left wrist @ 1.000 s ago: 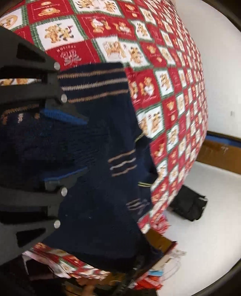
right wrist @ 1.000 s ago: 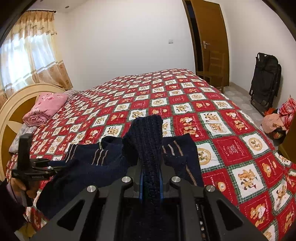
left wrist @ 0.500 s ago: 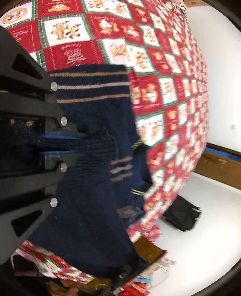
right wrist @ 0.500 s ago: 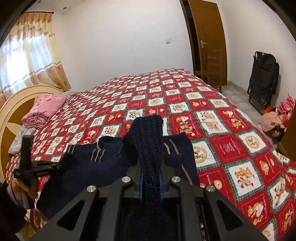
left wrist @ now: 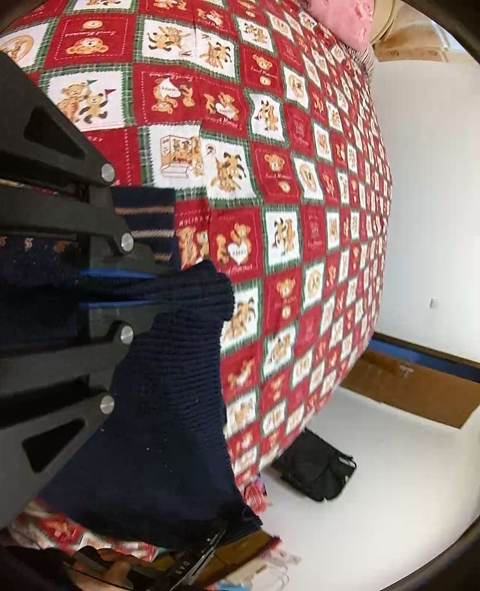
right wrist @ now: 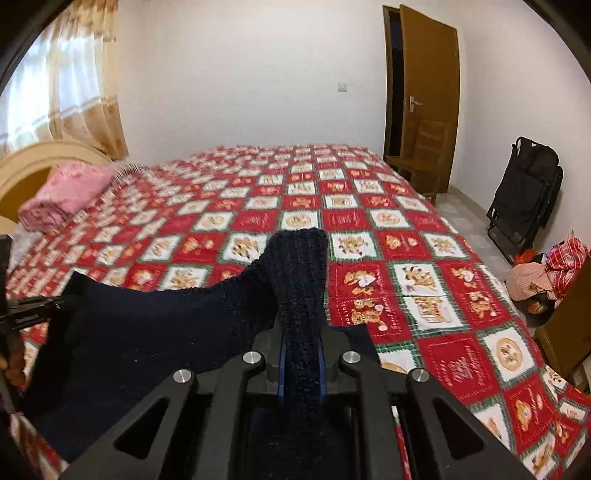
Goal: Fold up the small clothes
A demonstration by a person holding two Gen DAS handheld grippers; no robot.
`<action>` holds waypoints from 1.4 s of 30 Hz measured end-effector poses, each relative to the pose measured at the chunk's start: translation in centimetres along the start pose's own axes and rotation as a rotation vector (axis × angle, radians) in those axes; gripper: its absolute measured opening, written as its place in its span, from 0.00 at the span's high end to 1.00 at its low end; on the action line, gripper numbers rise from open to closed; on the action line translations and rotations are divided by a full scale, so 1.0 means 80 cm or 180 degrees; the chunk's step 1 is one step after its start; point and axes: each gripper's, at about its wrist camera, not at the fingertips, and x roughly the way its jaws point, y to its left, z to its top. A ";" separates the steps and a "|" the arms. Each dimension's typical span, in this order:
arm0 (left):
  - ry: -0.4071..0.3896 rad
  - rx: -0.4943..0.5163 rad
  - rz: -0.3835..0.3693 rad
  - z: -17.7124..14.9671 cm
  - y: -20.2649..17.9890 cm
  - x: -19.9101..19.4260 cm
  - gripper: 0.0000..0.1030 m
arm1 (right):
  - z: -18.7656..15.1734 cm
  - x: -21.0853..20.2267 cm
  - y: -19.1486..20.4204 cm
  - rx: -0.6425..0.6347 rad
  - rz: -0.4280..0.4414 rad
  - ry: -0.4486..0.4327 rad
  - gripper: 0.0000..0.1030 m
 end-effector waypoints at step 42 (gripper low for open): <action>0.0182 -0.0047 0.0215 -0.158 0.003 -0.088 0.42 | -0.218 -0.105 -0.065 0.0777 -0.0101 0.0532 0.76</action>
